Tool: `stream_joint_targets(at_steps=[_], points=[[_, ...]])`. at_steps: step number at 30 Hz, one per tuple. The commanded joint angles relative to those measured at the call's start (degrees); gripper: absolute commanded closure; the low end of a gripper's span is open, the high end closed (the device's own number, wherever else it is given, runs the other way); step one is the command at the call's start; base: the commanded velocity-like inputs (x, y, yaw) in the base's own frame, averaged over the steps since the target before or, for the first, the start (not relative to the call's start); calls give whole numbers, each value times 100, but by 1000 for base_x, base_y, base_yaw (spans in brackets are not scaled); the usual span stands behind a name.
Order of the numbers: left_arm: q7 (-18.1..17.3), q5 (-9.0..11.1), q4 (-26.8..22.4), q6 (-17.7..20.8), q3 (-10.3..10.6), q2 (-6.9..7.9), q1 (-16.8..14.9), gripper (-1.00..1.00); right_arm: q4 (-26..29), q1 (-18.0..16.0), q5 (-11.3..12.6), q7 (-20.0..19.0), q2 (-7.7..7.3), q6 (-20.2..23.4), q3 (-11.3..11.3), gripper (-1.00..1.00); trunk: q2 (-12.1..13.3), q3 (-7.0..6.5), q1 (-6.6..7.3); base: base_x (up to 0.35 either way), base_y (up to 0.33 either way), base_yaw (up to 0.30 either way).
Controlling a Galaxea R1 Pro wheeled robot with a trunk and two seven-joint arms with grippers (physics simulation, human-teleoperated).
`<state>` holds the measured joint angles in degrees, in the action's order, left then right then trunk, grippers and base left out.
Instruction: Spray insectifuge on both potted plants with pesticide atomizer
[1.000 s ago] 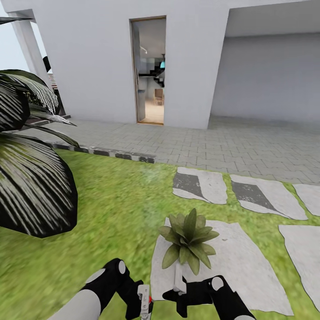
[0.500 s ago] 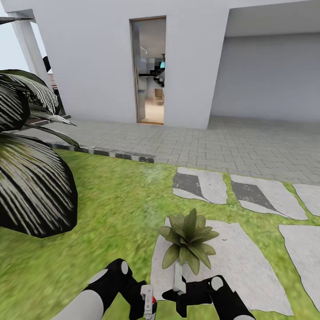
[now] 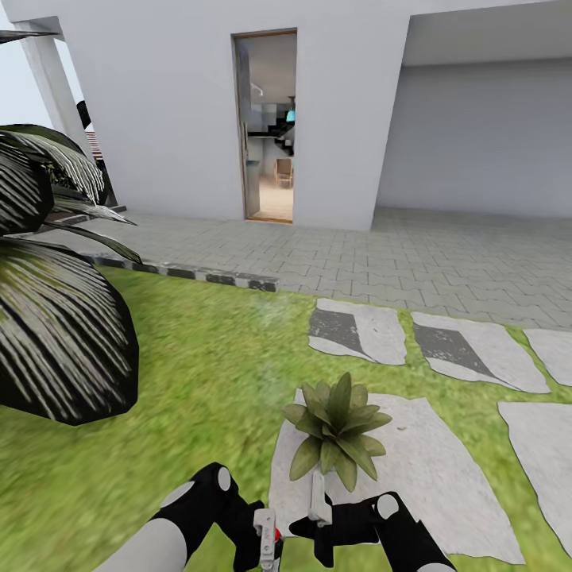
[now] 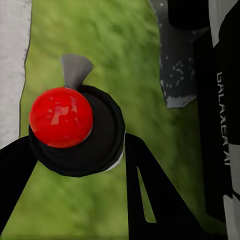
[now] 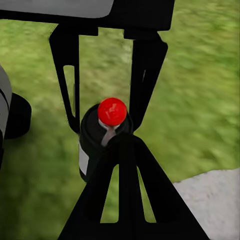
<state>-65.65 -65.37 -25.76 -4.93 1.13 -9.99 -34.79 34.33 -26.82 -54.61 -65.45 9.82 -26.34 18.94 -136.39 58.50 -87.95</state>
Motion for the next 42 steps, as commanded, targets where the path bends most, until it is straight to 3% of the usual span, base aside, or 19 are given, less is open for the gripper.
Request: stream_joint_targets(at_steps=[1,14,19,30,42], points=[[7,-37,1,-52,-3,-1,0,100,9,-4,-41,-29,11,-20,48,100,-2,5,1,0,0,0],[70,-4,61,-78,-6,-1,16,100,6,-5,-41,-26,11,-20,48,100,-2,5,1,0,0,0],[70,198,62,-97,-3,-1,10,100,4,-6,-41,-24,11,-20,48,100,-2,5,1,0,0,0],[62,444,62,-268,1,-1,8,100,4,-5,-41,-21,11,-20,48,100,-2,5,1,0,0,0],[49,464,71,-284,-5,-1,9,100,0,-5,-41,-21,11,-20,48,100,-2,5,1,0,0,0]])
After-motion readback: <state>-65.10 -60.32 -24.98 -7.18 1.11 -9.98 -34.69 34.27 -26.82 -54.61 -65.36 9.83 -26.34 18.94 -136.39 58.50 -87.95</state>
